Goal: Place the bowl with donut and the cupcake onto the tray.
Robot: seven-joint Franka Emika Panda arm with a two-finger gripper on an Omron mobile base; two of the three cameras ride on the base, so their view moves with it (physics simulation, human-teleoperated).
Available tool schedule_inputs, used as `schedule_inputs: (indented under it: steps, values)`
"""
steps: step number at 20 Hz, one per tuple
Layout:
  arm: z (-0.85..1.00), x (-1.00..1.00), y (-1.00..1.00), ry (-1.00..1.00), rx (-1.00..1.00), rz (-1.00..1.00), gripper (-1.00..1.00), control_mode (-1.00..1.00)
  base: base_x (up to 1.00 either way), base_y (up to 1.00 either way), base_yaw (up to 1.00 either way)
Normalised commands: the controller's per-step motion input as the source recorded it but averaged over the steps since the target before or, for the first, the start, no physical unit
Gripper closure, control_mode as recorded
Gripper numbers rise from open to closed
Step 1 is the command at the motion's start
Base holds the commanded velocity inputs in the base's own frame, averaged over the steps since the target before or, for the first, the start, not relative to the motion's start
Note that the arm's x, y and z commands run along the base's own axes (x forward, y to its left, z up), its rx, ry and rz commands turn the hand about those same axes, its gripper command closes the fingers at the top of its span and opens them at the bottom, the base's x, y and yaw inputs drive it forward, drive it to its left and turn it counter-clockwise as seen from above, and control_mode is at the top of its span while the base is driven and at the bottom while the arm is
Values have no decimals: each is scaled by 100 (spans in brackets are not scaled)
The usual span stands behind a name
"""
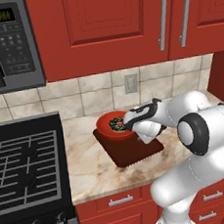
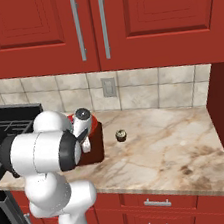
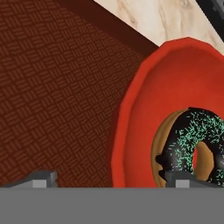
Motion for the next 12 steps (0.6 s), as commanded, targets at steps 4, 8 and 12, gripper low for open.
schedule_inputs:
  steps: [4,8,12]
  values:
    - [9,-5,-3,0,0,5,-100,-100,0,0,0]
    - [0,0,0,0,0,9,-100,-100,0,0,0]
    - [8,0,-8,0,0,7,-100,-100,0,0,0]
